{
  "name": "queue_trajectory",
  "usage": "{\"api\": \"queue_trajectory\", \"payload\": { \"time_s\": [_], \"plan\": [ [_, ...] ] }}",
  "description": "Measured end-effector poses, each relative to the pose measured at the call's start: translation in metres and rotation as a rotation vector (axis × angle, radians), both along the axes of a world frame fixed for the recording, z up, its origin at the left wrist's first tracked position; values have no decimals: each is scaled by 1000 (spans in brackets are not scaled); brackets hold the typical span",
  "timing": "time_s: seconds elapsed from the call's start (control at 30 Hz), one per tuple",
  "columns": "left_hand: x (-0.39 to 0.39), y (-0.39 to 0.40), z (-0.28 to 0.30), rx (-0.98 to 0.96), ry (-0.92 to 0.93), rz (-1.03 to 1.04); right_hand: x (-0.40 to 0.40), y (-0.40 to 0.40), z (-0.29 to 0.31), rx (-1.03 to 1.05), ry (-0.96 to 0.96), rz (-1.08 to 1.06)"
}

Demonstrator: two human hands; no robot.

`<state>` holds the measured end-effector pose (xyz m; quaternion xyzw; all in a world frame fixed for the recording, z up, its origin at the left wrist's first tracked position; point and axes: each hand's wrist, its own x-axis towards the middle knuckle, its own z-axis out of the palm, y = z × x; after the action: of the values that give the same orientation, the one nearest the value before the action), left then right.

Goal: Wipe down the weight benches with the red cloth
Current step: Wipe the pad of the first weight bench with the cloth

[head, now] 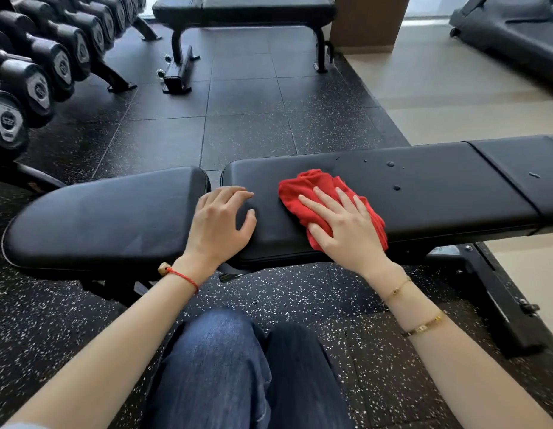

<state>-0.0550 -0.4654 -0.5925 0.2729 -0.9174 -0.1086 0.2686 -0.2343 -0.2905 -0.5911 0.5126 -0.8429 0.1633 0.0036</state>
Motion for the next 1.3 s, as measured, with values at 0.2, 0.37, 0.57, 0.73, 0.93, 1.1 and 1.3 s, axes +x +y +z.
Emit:
{"api": "queue_trajectory", "payload": {
  "time_s": [0.2, 0.37, 0.57, 0.73, 0.93, 1.1, 1.3],
  "plan": [
    [-52, 21, 3, 22, -80, -120, -57, 25, 1, 2, 8, -185],
    [-57, 21, -2, 11, -106, -134, -108, -6, 12, 104, -25, -359],
    [-58, 22, -3, 17, -88, -126, -53, -30, 9, 112, -2, -57],
    [-58, 23, -4, 12, -85, -124, -51, 16, 4, 46, -10, 3],
    [-59, 25, -4, 7, -76, -117, -119, -11, 12, 107, -49, -277],
    [-59, 26, -5, 14, -70, -110, -98, -68, 15, 155, -48, -164],
    [-58, 26, -6, 22, -80, -119, -53, -31, 6, 74, -12, 50]
  ]
}}
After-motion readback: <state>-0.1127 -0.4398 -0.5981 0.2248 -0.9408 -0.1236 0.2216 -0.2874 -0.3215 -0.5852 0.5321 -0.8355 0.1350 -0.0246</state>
